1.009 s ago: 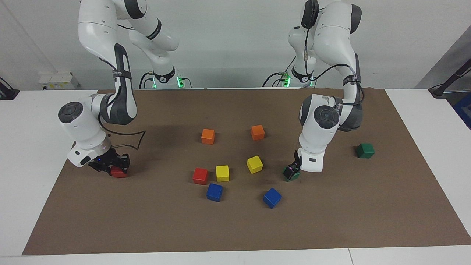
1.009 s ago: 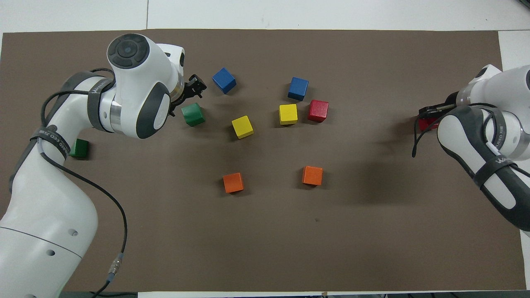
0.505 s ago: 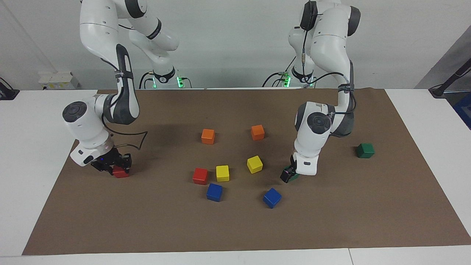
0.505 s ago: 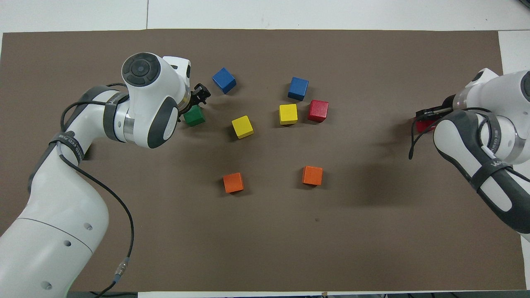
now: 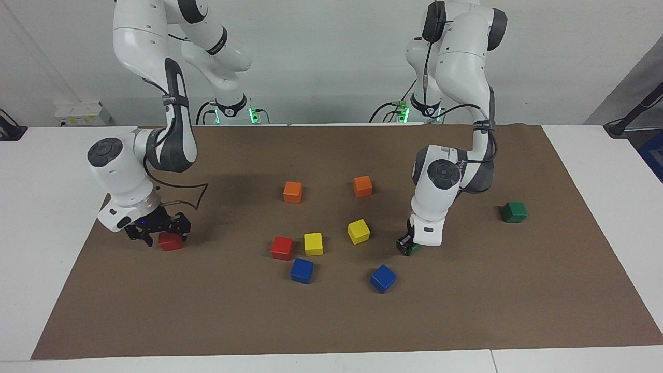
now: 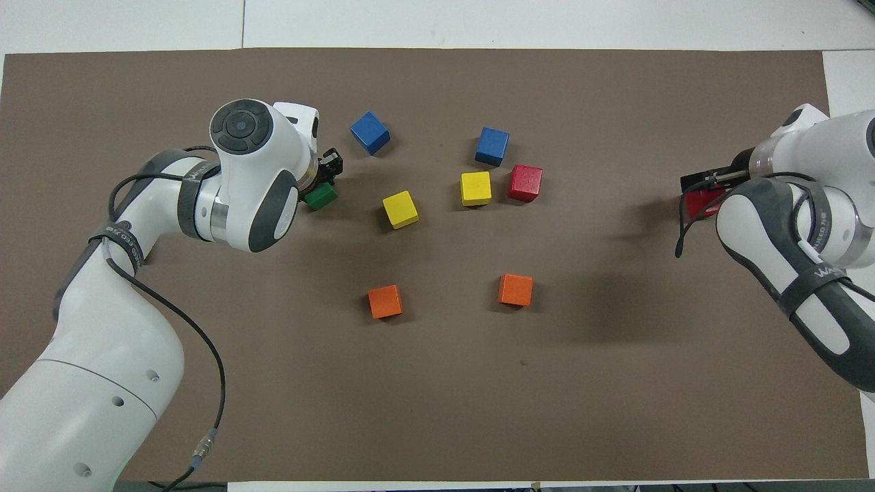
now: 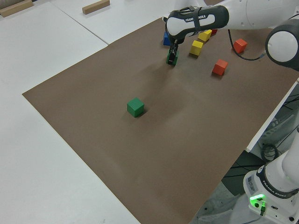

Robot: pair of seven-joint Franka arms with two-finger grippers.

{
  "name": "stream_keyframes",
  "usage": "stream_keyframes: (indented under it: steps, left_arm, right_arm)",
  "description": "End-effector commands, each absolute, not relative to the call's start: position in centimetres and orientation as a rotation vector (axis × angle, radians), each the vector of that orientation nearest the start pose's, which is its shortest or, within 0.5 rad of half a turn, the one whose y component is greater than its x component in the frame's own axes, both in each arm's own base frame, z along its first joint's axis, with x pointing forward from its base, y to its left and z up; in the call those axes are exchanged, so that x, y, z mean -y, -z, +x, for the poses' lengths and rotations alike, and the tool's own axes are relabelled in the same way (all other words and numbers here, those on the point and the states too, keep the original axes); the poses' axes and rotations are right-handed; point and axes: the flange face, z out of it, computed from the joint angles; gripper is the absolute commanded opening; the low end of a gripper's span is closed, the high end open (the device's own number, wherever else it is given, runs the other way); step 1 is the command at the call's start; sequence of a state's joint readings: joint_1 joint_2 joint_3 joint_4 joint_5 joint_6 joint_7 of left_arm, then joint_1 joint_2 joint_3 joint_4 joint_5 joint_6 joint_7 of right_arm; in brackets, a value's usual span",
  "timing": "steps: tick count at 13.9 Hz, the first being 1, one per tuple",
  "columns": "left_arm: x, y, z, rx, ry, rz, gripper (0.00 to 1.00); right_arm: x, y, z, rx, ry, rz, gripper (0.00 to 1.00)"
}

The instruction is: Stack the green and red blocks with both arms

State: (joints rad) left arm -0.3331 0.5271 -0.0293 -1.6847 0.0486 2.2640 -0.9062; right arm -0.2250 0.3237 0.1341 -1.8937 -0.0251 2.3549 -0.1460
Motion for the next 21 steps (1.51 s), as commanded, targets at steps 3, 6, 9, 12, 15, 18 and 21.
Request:
stream_keyframes:
  steps: [3, 6, 9, 12, 15, 18, 21]
  left_arm:
    - [22.3, -33.4, 64.6, 0.840, 0.130, -3.020, 0.00]
    - [16.3, -38.6, 64.8, 0.722, 0.109, -3.036, 0.00]
    - [9.3, -42.1, 63.9, 0.433, 0.020, -3.090, 0.00]
    - [1.3, -43.3, 63.3, 0.117, -0.058, -3.123, 0.00]
    - [-5.5, -42.6, 62.0, -0.112, -0.083, -3.138, 0.00]
    - [-8.4, -40.5, 60.2, -0.213, -0.014, -3.128, 0.00]
    - [-10.3, -38.2, 58.7, -0.315, 0.041, -3.112, 0.00]
  right_arm:
    - [-5.4, -42.2, 64.4, -0.204, 0.169, -3.092, 1.00]
    - [-13.2, -42.3, 63.6, -0.220, 0.191, -3.082, 1.00]
    - [-16.9, -41.7, 62.8, -0.269, 0.178, -3.070, 1.00]
    - [-18.6, -39.6, 63.0, -0.283, 0.191, -3.053, 1.00]
    - [-20.9, -38.0, 63.5, -0.322, 0.218, -3.023, 1.00]
    - [-23.1, -37.2, 65.0, -0.362, 0.228, -2.999, 1.00]
    - [-24.1, -36.3, 65.7, -0.355, 0.199, -3.010, 1.00]
